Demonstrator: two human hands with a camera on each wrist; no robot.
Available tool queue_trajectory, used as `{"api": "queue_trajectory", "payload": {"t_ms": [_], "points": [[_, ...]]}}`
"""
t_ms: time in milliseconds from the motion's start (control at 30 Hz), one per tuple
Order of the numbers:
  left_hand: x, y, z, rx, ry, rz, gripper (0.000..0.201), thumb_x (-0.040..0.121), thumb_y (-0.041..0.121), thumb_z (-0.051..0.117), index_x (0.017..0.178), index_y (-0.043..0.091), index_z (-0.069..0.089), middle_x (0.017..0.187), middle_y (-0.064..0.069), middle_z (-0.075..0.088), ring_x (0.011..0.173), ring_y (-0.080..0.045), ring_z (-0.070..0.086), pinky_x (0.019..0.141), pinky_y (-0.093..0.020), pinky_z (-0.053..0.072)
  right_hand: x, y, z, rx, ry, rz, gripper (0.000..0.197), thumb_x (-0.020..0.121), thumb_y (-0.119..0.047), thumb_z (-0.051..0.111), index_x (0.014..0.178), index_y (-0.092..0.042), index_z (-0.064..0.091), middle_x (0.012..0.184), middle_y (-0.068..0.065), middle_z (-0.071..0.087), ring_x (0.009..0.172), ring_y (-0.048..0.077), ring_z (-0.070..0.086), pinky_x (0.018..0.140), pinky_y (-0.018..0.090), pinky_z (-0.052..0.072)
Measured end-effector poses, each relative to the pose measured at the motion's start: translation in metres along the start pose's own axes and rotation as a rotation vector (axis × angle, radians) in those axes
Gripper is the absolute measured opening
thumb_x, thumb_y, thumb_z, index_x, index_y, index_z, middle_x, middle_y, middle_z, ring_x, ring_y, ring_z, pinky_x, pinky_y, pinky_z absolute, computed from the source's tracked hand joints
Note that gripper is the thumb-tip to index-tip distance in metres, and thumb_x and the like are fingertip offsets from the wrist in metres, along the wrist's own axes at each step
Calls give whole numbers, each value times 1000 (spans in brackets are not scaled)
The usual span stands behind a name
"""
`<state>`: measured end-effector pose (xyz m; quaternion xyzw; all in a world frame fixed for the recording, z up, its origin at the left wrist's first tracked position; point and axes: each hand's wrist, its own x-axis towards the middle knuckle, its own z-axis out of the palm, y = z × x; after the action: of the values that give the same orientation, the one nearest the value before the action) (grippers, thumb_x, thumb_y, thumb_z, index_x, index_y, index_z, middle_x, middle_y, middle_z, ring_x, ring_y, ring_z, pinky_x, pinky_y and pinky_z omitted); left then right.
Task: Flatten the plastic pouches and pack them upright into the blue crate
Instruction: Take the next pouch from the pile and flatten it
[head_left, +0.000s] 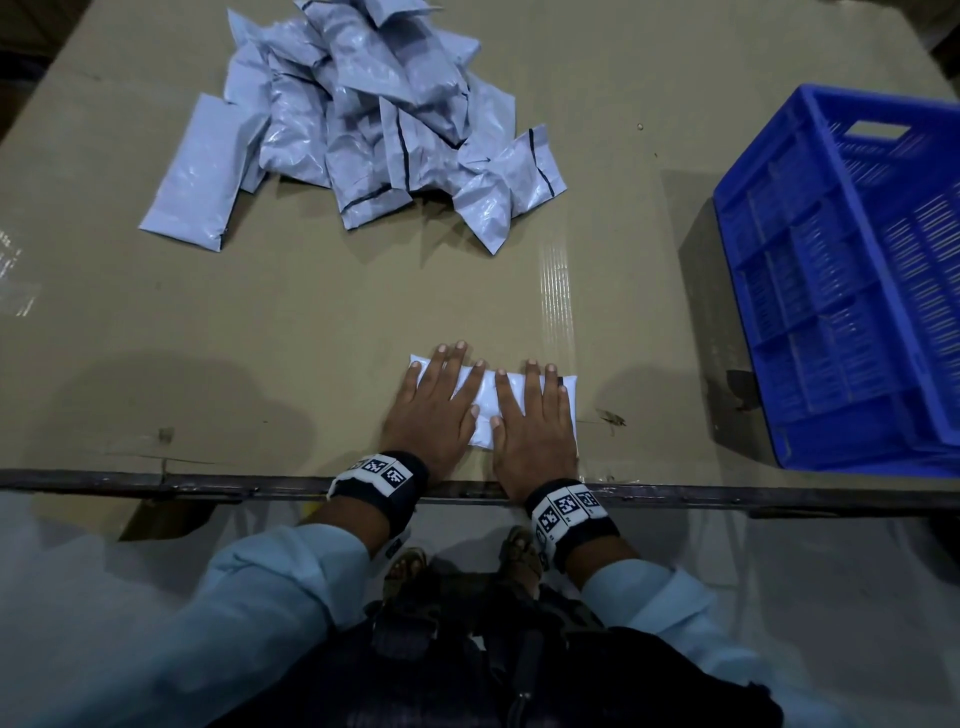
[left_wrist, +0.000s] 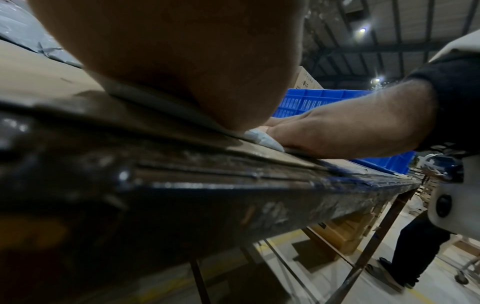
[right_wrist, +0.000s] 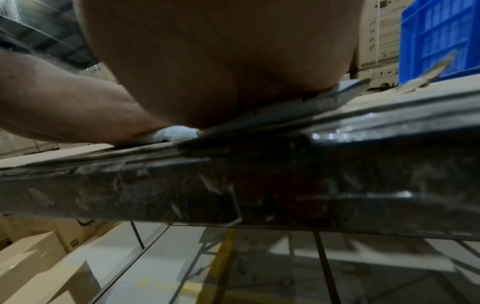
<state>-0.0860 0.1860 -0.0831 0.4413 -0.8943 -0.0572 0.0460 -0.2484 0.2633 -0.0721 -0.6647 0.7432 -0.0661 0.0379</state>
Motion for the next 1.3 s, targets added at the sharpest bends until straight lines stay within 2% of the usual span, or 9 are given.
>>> {"api": "queue_trajectory", "payload": {"t_ms": [167, 600, 767, 967, 1300], "points": [[-1, 1, 0, 4, 2, 2, 62, 103, 39, 19, 163, 21, 20, 171, -12, 9, 157, -31, 11, 124, -53, 13, 0, 1, 1, 8, -2, 5, 62, 103, -35, 32, 162, -21, 22, 168, 20, 13, 154, 42, 8, 126, 51, 10], [-2, 0, 0, -10, 9, 9, 62, 104, 38, 25, 163, 20, 20, 170, -12, 10, 156, -32, 12, 124, -53, 15, 1, 3, 3, 32, -35, 5, 62, 103, -37, 26, 163, -23, 18, 169, 19, 7, 155, 41, 3, 126, 52, 9], [-2, 0, 0, -4, 0, 2, 62, 104, 39, 23, 163, 21, 19, 171, -11, 8, 157, -31, 11, 125, -52, 12, 0, 3, 4, 42, -35, 6, 62, 103, -36, 30, 163, -23, 17, 169, 19, 6, 155, 41, 1, 126, 52, 9], [-1, 0, 0, -11, 6, 14, 61, 105, 38, 24, 162, 20, 21, 170, -13, 12, 156, -33, 15, 124, -52, 14, 1, 3, 3, 43, -41, 10, 62, 103, -38, 28, 163, -24, 17, 169, 18, 5, 155, 41, 1, 126, 53, 10], [-2, 0, -2, -17, -3, 18, 60, 105, 39, 24, 163, 20, 20, 170, -12, 10, 156, -32, 11, 124, -52, 16, 0, 3, 4, 62, -38, 16, 63, 102, -38, 26, 163, -25, 17, 169, 17, 5, 156, 40, 1, 125, 54, 12]]}}
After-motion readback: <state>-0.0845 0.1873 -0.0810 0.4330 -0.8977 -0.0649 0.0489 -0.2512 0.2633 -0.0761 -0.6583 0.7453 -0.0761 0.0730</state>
